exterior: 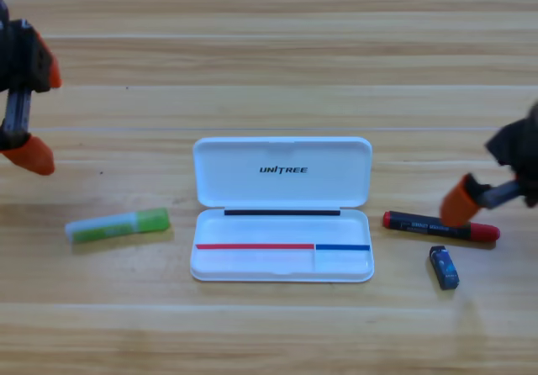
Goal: Clean up eraser and pencils
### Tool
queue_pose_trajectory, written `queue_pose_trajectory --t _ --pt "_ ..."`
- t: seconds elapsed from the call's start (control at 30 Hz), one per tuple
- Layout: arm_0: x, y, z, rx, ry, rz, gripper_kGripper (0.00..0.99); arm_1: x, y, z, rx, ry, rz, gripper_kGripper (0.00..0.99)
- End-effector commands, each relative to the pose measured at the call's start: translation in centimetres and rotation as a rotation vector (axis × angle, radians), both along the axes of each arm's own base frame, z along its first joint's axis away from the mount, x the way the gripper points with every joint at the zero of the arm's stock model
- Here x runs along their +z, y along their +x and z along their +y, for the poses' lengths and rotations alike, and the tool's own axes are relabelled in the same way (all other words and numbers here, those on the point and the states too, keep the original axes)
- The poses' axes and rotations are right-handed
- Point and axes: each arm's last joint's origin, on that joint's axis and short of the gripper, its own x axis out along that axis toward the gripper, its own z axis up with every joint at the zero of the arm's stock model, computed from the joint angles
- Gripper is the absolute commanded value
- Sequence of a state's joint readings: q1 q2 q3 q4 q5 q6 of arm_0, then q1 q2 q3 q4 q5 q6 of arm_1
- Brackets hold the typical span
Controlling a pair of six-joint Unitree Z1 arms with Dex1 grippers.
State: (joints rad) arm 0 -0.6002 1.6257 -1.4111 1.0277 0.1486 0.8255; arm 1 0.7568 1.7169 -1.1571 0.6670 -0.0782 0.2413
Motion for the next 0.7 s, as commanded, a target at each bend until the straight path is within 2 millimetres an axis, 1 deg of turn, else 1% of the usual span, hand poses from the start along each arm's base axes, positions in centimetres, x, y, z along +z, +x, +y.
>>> queue_pose_trajectory --t 0.03,0.17,0.37,0.47,0.6,0.7 --pt "-3.5 2.8 0.8 0.056 0.05 0.131 0.974 -4.1 2.8 1.5 -0.103 -0.011 0.086 0.986" --pt "-5.2 4.0 0.5 0.067 0.054 0.189 0.971 -5.1 3.4 2.3 -0.162 0.013 0.134 0.971" --pt "-7.6 5.4 -0.2 0.096 0.052 0.272 0.962 -6.3 3.2 2.4 -0.227 0.024 0.206 0.92" --pt "-8.5 5.7 -0.6 0.109 0.044 0.306 0.962 -7.2 3.2 2.4 -0.257 0.007 0.231 0.893" --pt "-9.3 6.1 -0.9 0.125 0.04 0.334 0.962 -8.1 3.0 2.2 -0.306 -0.012 0.262 0.89" --pt "-10.0 6.3 -1.1 0.124 0.032 0.361 0.963 -9.0 2.8 2.1 -0.321 -0.036 0.285 0.838"
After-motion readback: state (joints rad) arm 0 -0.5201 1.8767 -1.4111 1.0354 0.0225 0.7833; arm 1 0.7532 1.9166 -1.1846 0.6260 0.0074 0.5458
